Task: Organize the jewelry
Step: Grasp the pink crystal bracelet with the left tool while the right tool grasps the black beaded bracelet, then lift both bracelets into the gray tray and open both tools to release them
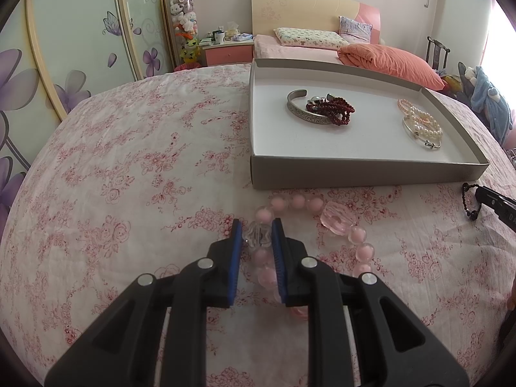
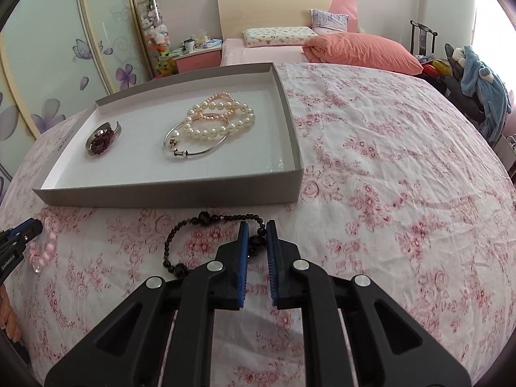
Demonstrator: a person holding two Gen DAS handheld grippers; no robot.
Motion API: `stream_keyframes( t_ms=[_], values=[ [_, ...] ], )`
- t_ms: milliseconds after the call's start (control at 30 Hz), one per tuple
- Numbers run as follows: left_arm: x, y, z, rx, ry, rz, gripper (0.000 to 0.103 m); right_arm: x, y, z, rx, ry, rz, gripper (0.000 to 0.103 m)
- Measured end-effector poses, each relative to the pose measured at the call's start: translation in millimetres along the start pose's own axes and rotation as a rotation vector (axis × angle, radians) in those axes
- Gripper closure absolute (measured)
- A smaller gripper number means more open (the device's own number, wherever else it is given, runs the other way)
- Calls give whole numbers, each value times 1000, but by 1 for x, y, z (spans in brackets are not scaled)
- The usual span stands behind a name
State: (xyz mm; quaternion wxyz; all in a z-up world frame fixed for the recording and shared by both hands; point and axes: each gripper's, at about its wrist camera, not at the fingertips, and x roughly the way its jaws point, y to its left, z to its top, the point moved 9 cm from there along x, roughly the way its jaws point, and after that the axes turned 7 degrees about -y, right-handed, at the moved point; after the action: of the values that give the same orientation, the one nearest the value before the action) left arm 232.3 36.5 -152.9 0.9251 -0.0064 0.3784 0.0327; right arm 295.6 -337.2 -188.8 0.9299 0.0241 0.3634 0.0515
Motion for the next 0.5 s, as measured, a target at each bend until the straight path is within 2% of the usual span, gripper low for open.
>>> stream_keyframes(
  t_ms=[300, 500],
  values=[
    [0, -2, 0, 2, -2, -5, 84, 3, -2, 5, 12, -3, 1, 91],
    [-2, -5, 0, -10, -9, -42, 84, -15, 1, 9, 7, -50, 28, 91]
  ],
)
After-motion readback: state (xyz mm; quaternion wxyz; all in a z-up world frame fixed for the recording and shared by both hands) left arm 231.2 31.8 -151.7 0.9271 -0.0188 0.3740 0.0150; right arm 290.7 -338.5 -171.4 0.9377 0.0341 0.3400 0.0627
